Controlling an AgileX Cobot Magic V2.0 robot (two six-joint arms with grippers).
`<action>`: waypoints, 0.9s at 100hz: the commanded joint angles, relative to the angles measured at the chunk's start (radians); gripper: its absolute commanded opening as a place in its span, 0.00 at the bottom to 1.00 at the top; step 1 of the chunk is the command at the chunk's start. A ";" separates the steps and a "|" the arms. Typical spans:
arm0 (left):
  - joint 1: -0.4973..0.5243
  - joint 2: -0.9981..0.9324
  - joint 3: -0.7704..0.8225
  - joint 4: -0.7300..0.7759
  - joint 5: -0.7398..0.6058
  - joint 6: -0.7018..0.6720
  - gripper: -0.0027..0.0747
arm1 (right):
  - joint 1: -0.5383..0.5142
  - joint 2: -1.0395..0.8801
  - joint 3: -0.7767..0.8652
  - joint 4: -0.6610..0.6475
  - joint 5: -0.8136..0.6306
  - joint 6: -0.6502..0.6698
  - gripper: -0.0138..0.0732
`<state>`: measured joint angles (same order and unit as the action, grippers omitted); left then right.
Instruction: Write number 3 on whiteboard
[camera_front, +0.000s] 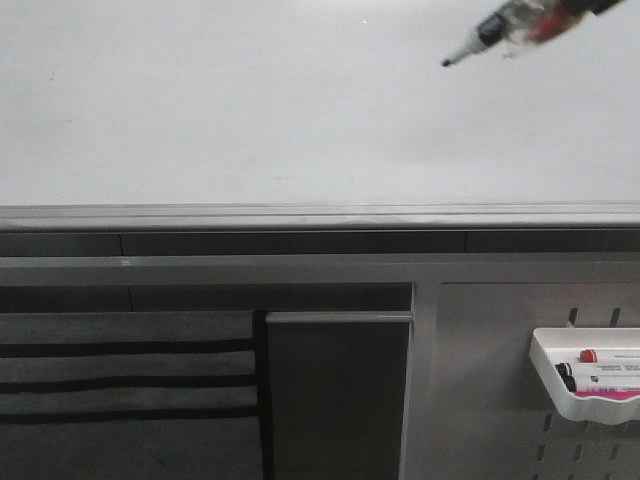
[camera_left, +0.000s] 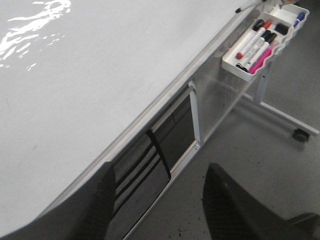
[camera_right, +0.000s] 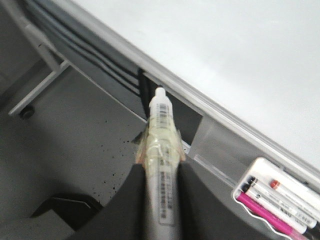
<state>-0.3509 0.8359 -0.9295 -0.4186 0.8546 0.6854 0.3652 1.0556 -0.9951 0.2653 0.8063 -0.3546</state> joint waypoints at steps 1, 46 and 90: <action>0.015 -0.059 0.053 -0.074 -0.135 -0.020 0.51 | -0.046 -0.040 0.045 0.048 -0.155 0.021 0.17; 0.015 -0.065 0.173 -0.097 -0.285 -0.020 0.51 | -0.044 0.087 -0.192 0.086 -0.046 0.008 0.17; 0.015 -0.064 0.173 -0.097 -0.299 -0.020 0.51 | -0.044 0.496 -0.758 0.130 0.345 -0.071 0.17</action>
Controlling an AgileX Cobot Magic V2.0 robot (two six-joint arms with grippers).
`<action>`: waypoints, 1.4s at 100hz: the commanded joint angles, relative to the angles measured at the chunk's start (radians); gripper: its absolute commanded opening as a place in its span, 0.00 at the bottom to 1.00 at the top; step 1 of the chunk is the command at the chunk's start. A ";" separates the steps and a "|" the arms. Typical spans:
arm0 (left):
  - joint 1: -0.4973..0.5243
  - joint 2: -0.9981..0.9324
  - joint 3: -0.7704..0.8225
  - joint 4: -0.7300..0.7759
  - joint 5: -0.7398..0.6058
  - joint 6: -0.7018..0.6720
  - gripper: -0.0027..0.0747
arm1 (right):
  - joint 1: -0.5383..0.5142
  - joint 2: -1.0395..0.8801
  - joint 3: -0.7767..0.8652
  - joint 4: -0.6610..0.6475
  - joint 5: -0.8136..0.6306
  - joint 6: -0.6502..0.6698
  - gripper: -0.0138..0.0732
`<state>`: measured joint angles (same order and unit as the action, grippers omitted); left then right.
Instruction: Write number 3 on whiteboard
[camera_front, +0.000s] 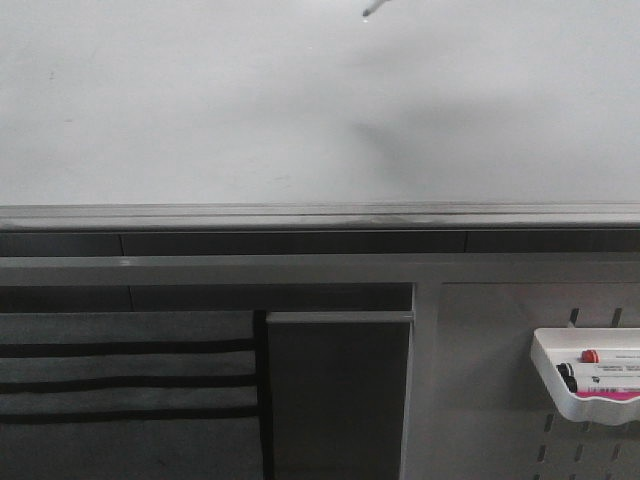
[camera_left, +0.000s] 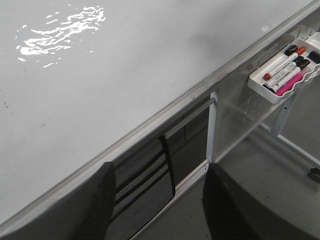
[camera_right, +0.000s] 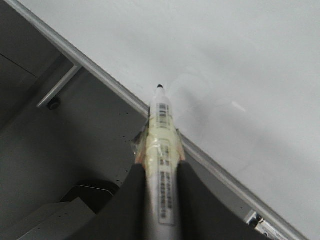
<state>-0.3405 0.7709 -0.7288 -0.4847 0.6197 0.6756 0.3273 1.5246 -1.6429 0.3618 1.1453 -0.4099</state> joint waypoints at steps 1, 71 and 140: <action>0.005 0.001 -0.028 -0.031 -0.064 -0.010 0.51 | -0.006 0.033 -0.117 0.034 0.010 -0.016 0.17; 0.005 0.001 -0.028 -0.031 -0.062 -0.010 0.51 | -0.074 0.231 -0.220 0.078 0.090 -0.044 0.17; 0.005 0.001 -0.028 -0.031 -0.054 -0.010 0.51 | 0.053 0.253 -0.102 0.171 -0.086 -0.110 0.17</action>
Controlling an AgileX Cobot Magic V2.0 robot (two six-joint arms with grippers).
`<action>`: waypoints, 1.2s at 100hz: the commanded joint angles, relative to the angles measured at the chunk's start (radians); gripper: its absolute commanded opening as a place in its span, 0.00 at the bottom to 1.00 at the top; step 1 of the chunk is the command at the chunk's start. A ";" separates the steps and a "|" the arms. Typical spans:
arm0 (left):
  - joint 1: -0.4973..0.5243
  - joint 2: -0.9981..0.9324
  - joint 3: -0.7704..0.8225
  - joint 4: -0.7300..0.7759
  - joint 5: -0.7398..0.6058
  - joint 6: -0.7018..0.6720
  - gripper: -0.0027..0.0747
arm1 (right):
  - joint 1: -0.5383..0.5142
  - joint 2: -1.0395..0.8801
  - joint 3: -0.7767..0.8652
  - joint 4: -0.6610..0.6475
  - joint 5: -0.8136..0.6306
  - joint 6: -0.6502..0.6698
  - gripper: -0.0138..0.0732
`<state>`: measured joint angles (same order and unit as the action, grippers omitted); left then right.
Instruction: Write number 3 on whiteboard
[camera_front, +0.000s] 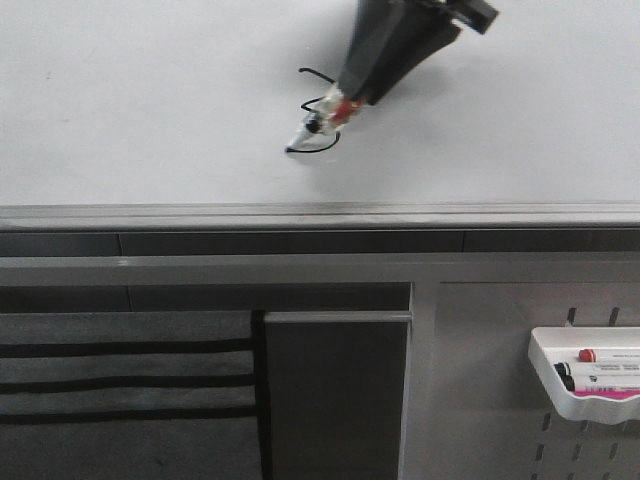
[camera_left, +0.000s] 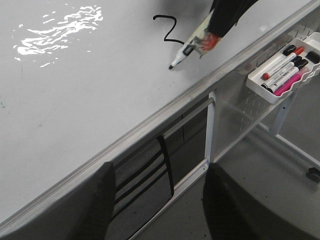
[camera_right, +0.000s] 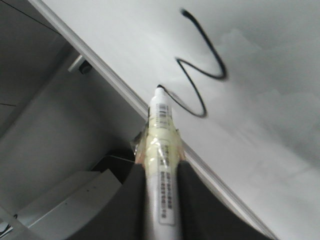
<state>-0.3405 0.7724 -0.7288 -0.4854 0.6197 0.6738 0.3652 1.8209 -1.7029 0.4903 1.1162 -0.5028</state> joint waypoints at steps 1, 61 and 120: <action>0.005 0.000 -0.028 -0.030 -0.054 -0.008 0.51 | 0.015 -0.043 -0.044 0.043 -0.051 -0.017 0.17; -0.167 0.130 -0.060 -0.191 0.092 0.299 0.51 | 0.077 -0.523 0.418 0.309 0.097 -0.575 0.17; -0.392 0.446 -0.317 -0.187 0.130 0.375 0.51 | 0.083 -0.540 0.423 0.294 0.146 -0.820 0.17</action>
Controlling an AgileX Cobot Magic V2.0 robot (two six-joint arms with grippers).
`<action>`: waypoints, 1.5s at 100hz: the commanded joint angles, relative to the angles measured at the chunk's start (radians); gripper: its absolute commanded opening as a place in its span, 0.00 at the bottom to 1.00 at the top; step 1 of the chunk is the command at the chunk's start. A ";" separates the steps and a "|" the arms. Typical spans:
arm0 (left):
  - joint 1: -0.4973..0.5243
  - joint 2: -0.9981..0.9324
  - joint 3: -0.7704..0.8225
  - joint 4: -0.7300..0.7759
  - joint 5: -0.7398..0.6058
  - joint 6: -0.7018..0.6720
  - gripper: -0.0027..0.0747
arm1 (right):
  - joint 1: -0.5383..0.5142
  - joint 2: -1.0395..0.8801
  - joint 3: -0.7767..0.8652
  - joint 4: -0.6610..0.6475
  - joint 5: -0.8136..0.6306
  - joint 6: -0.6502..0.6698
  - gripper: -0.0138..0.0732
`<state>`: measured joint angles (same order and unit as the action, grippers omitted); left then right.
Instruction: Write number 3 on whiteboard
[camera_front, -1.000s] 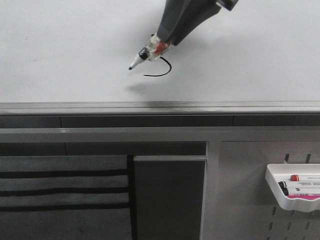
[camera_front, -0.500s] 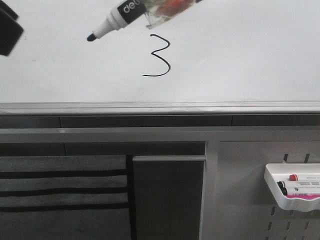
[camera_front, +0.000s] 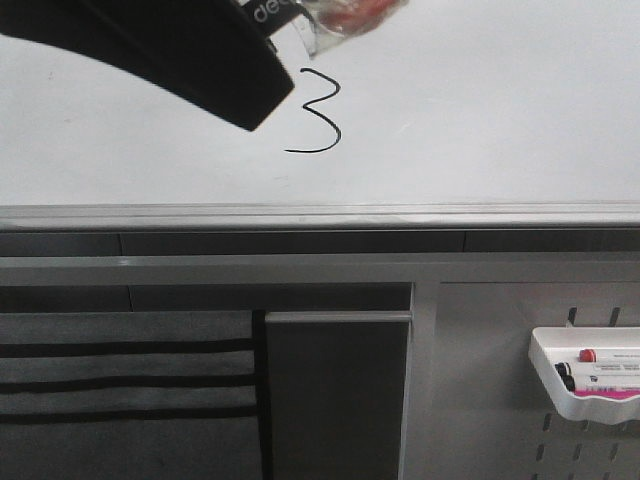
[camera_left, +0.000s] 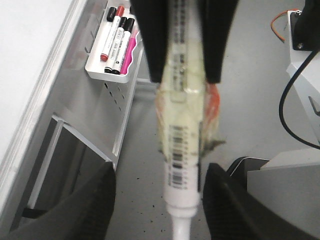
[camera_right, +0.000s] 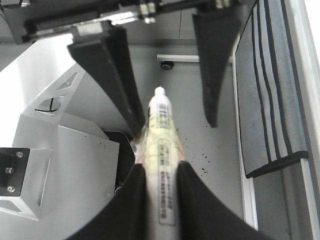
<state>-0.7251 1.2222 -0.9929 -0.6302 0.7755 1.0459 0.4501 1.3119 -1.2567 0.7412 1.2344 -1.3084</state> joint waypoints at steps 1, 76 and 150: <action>-0.008 -0.004 -0.053 -0.042 -0.026 0.003 0.51 | -0.001 -0.031 -0.023 0.043 0.028 -0.014 0.17; -0.008 -0.002 -0.055 -0.068 -0.010 0.003 0.05 | -0.001 -0.031 -0.023 0.054 0.023 -0.014 0.17; 0.260 -0.002 -0.037 0.030 -0.131 -0.060 0.01 | -0.282 -0.169 -0.117 -0.210 -0.002 0.375 0.54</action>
<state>-0.5576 1.2388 -1.0111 -0.5866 0.7654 1.0306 0.2421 1.1937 -1.3509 0.5155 1.2397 -0.9929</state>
